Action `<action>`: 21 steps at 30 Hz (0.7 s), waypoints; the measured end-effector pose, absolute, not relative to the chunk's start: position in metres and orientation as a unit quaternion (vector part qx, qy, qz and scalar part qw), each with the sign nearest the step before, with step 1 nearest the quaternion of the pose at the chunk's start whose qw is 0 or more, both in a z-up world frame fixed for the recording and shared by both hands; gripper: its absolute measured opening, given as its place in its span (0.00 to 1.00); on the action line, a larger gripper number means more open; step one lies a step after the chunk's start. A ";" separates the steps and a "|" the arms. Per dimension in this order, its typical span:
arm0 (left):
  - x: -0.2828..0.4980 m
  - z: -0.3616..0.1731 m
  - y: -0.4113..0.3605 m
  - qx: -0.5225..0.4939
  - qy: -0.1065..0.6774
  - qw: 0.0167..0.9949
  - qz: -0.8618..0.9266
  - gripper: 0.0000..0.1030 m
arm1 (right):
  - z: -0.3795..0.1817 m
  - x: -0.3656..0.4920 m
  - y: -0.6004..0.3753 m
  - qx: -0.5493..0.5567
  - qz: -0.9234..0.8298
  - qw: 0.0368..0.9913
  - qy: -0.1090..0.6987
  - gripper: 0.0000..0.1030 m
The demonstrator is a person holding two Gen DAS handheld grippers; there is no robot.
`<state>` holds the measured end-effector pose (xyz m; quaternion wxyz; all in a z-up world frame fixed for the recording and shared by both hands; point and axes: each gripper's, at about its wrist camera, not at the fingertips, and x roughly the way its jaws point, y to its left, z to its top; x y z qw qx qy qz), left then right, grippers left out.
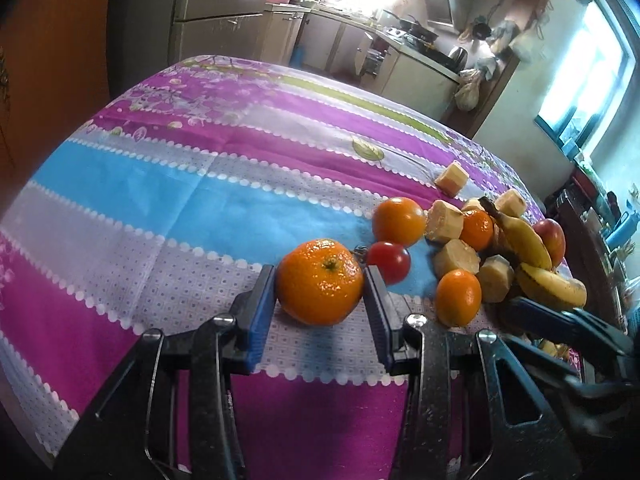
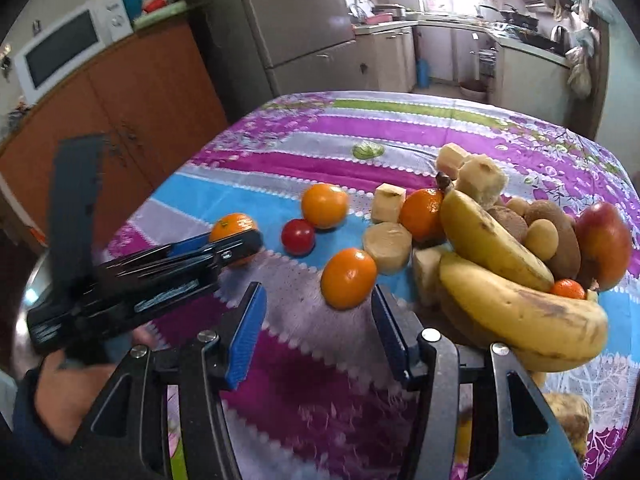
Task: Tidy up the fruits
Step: 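Close the left tool on a mandarin lying on the tablecloth, then grasp an orange with the right tool while the left tool holds the mandarin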
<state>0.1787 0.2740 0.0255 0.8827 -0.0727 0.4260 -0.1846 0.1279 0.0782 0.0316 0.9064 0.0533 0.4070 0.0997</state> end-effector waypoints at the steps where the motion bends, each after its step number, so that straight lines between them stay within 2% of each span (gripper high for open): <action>1: 0.179 0.025 0.274 -0.075 0.426 0.882 -0.184 0.43 | 0.030 0.130 0.081 0.050 0.096 0.906 0.408 0.57; 9: 0.181 0.024 0.283 -0.097 0.426 0.882 -0.177 0.43 | 0.031 0.130 0.080 0.061 0.101 0.907 0.403 0.54; 11: 0.181 0.024 0.283 -0.098 0.427 0.881 -0.176 0.43 | 0.052 0.127 0.083 0.036 0.108 0.920 0.375 0.53; 13: 0.181 0.023 0.282 -0.097 0.428 0.881 -0.177 0.43 | 0.081 0.140 0.091 -0.034 0.107 0.931 0.346 0.54; 14: 0.182 0.023 0.283 -0.097 0.428 0.880 -0.178 0.43 | 0.089 0.162 0.096 -0.069 0.129 0.922 0.359 0.59; 17: 0.183 0.023 0.285 -0.105 0.430 0.878 -0.180 0.43 | 0.081 0.227 0.101 -0.125 0.151 0.883 0.426 0.59; 21: 0.185 0.021 0.288 -0.116 0.433 0.874 -0.185 0.43 | 0.047 0.276 0.104 -0.136 0.187 0.829 0.509 0.57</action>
